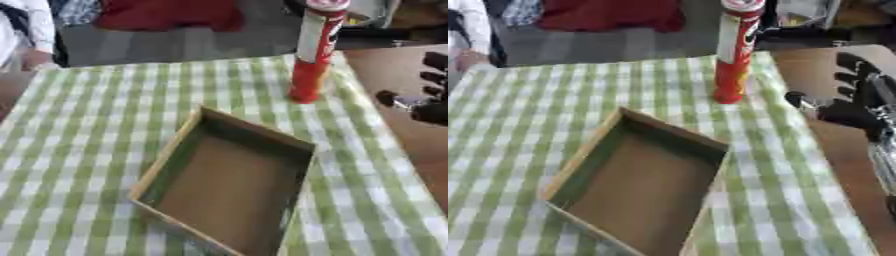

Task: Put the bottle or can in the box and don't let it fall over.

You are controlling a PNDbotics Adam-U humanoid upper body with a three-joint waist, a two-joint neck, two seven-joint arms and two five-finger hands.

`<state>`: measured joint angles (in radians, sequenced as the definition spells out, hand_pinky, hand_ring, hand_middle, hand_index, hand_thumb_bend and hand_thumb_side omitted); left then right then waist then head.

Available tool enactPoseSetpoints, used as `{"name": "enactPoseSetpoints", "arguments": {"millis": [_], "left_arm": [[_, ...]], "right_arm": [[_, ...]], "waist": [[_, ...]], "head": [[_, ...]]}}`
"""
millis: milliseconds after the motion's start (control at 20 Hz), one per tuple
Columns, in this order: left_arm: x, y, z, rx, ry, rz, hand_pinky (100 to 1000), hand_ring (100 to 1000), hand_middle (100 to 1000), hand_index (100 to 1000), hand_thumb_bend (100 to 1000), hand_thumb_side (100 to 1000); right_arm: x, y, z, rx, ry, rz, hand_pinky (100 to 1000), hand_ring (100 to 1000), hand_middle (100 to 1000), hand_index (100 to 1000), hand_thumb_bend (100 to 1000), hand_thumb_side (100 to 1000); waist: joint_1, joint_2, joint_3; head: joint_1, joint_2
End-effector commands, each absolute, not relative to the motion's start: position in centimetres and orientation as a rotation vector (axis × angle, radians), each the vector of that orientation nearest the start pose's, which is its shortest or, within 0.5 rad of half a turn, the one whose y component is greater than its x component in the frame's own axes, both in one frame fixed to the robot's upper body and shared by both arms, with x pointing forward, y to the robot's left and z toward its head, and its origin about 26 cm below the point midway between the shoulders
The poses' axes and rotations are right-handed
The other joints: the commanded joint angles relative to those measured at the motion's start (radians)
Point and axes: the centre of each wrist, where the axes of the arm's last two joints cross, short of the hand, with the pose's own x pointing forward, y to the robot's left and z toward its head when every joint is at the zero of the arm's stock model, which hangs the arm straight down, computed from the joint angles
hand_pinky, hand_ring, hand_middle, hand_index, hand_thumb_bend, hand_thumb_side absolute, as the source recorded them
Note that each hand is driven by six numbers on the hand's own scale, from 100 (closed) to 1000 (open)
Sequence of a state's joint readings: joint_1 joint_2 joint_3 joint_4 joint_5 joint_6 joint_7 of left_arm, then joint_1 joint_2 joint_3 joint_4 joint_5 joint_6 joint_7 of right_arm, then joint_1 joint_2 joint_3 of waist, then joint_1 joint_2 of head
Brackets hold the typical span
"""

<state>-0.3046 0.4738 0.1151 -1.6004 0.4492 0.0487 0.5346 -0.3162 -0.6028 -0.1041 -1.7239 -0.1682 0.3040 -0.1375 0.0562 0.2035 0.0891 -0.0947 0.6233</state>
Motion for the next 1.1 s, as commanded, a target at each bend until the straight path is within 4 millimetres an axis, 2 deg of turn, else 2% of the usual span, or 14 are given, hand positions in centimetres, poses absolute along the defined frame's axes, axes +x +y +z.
{"name": "enactPoseSetpoints", "arguments": {"millis": [50,600,1100], "left_arm": [[34.0,35.9,15.4,0.377,-1.875,0.482,843,822,748,780,650,677],[34.1,35.8,15.5,0.375,-1.878,0.479,843,823,749,780,651,676],[34.2,35.6,15.4,0.368,-1.873,0.474,842,823,749,779,651,674]], "right_arm": [[32.6,-36.2,21.4,-0.517,-1.81,0.185,932,957,956,945,664,161],[32.9,-35.9,21.6,-0.505,-1.81,0.198,909,964,958,948,666,164],[35.8,-34.5,22.7,-0.437,-1.807,0.26,889,974,962,954,676,183]], "waist": [[-0.002,-0.013,0.002],[-0.002,-0.015,0.002],[0.002,-0.014,0.009]], "head": [[0.0,-0.005],[-0.001,-0.007],[-0.015,-0.021]]}}
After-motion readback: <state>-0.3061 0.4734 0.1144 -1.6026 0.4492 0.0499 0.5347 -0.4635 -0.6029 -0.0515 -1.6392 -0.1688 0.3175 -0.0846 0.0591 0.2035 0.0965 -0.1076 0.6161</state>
